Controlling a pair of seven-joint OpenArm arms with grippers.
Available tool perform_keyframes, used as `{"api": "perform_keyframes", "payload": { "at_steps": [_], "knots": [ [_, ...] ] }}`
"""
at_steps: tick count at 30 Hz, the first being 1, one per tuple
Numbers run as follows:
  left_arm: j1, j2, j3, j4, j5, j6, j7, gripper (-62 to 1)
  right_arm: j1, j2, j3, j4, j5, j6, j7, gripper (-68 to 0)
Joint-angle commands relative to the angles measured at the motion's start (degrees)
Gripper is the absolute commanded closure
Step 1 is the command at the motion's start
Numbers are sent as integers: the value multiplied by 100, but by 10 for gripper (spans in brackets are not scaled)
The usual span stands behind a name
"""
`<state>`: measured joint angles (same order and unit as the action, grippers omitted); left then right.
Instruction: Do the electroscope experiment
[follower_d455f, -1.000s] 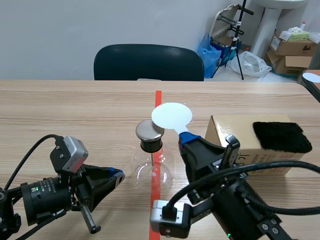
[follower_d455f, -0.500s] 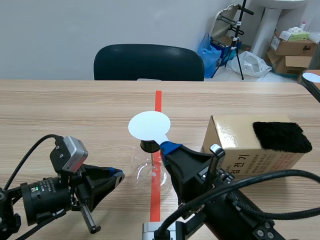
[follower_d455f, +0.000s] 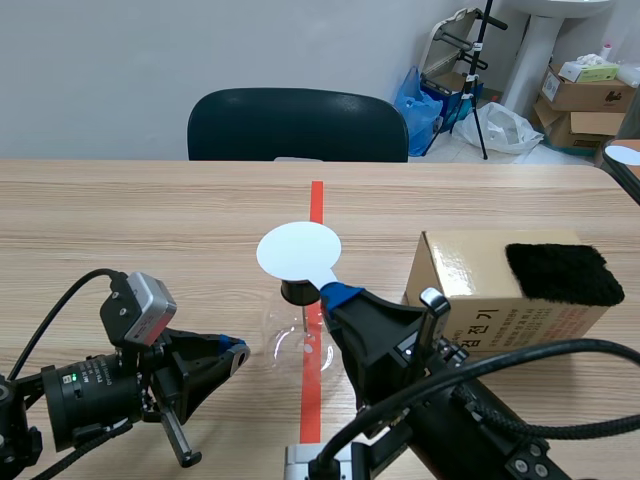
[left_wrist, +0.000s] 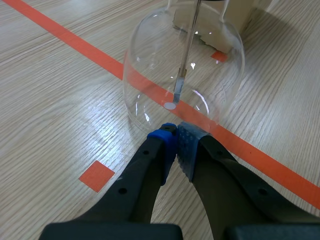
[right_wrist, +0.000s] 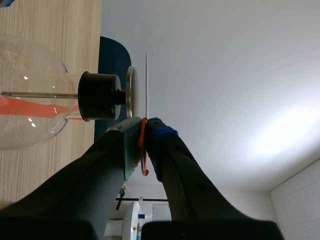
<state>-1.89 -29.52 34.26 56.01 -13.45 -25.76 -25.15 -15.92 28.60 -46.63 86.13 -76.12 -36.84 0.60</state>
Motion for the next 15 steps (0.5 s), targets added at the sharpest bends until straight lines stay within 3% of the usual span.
{"api": "perform_keyframes", "payload": {
  "at_steps": [1,15],
  "knots": [
    [-17,26,-11,131,-42,-37,-83,-31,72,59,11,46,-24,-83,-20,-10],
    [-17,26,-11,131,-42,-37,-83,-31,72,59,13,46,-24,-83,-52,-10]
  ]
}}
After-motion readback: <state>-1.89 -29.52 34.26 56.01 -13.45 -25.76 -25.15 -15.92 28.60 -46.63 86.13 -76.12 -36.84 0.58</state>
